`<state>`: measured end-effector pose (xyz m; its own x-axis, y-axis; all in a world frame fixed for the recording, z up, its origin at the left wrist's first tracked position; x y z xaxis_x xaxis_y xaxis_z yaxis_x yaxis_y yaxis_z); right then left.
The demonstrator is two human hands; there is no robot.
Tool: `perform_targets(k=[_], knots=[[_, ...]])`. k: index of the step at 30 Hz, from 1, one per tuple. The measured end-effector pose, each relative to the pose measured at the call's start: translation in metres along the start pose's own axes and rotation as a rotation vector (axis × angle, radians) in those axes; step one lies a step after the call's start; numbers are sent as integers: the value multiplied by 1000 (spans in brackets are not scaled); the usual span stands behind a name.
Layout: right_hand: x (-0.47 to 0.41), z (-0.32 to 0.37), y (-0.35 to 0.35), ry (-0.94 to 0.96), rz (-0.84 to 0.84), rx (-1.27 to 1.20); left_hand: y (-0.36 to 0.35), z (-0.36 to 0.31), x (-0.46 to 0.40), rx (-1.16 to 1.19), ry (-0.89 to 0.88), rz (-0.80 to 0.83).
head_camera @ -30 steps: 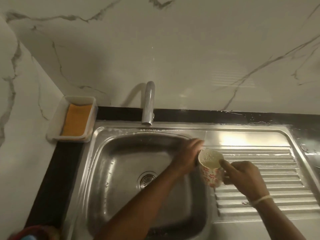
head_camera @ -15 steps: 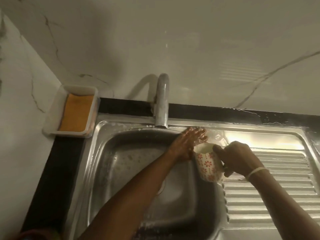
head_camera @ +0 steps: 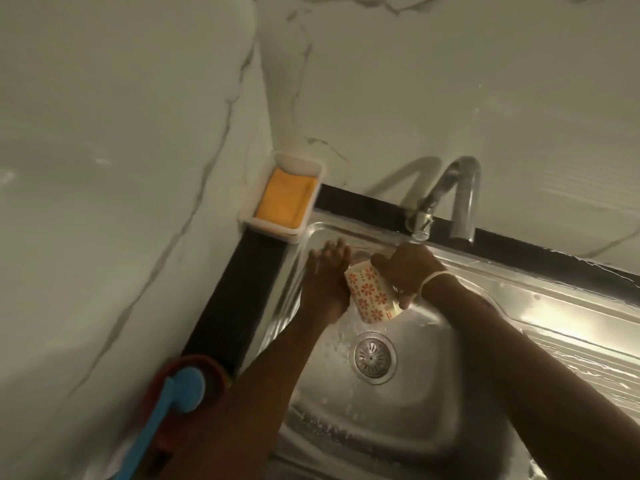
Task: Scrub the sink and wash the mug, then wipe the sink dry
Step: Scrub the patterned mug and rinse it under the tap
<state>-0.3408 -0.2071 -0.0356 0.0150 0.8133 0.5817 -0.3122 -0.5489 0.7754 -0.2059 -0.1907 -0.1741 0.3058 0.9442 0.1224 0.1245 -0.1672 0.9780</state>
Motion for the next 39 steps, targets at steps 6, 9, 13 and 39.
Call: perform_targets(k=[6,9,13,39], knots=[[14,52,-43,163,147,105,-15,36,82,80,71,46],[46,60,-61,204,216,237,-22,22,136,162,65,-12],[94,61,-84,341,325,471,-43,-3,197,159,117,-27],[104,-118,-10,98,-65,249,69,-75,33,505,145,192]])
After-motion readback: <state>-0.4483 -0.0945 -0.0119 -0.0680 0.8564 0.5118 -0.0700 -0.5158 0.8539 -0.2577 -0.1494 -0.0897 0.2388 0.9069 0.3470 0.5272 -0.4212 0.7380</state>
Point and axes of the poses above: each hand's wrist, its own x-axis away from the middle knuckle, its own y-axis out of the back of the hand, z = x × y, the point moved 4 cm from there along -x, towards the middle knuckle, and after that the axes turned 5 degrees about z, right-handed, at the moved point
